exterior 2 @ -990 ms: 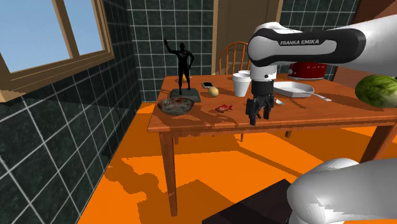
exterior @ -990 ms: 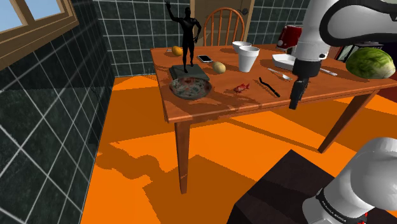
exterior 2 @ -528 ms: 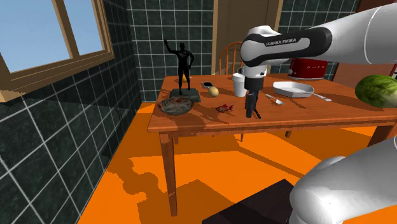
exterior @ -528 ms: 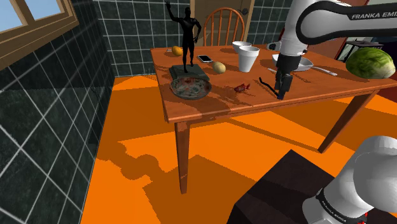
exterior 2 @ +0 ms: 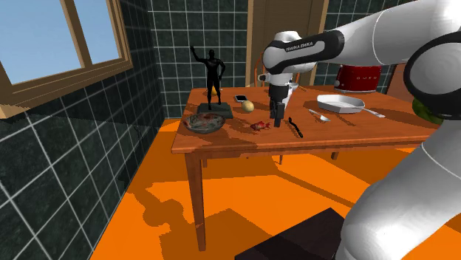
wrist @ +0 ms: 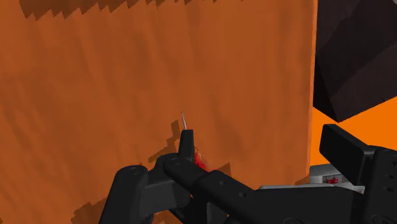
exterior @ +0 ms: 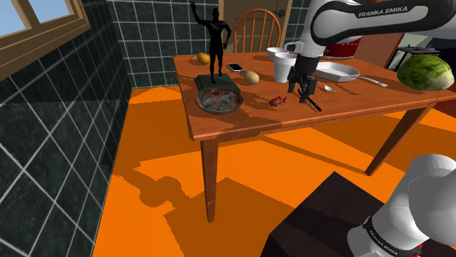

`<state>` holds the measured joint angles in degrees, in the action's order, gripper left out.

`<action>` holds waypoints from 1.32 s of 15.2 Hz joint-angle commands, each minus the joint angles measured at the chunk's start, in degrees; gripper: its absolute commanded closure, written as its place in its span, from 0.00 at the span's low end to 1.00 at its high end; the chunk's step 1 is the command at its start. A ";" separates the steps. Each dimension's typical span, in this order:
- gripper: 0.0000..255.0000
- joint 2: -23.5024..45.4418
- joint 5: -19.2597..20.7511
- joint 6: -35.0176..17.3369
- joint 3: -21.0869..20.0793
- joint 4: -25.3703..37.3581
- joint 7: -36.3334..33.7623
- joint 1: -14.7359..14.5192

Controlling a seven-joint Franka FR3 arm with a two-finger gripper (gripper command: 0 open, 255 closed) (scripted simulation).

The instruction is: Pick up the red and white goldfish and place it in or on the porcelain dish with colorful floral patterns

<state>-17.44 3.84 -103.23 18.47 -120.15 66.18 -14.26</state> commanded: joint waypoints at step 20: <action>1.00 8.83 -4.04 -7.59 1.71 2.92 15.18 -3.18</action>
<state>-8.62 -0.21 -110.82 20.18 -117.23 81.36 -17.44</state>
